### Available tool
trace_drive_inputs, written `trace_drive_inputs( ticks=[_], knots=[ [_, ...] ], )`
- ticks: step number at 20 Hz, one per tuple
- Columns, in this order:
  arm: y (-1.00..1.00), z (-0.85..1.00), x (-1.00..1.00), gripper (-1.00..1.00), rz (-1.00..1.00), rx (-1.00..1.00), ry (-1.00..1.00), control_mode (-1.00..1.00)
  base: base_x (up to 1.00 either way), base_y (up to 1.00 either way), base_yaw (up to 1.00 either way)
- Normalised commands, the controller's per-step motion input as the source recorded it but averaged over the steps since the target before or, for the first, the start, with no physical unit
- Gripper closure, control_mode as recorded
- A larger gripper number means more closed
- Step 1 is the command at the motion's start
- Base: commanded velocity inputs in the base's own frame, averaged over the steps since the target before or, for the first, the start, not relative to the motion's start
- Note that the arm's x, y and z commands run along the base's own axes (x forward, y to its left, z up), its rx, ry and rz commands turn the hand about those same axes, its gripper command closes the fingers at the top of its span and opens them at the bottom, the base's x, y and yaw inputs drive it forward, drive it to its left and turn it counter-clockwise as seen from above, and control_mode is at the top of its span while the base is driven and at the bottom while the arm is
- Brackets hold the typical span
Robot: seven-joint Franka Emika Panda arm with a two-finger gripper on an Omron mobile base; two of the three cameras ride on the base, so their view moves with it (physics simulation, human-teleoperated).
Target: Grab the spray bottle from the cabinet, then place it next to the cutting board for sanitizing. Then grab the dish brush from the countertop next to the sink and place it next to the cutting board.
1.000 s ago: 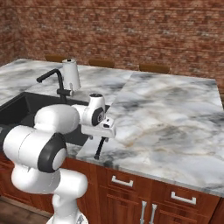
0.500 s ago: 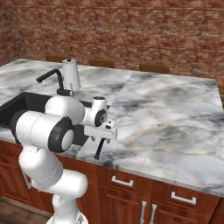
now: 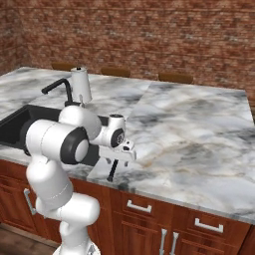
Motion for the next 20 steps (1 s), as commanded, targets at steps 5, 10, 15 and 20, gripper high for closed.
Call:
trace_drive_inputs(
  ticks=[5,10,15,20],
  knots=[
    [-0.02,-0.29,0.00,1.00,0.00,0.00,0.00,-1.00,0.00,0.00,0.00],
    [0.00,-0.27,0.00,1.00,0.00,0.00,0.00,-1.00,0.00,0.00,0.00],
    [0.00,-0.09,-0.05,1.00,0.00,0.01,-0.01,-1.00,0.00,0.00,0.00],
    [0.00,0.11,-0.31,1.00,0.00,0.06,-0.16,-1.00,0.00,0.00,0.00]
  ],
)
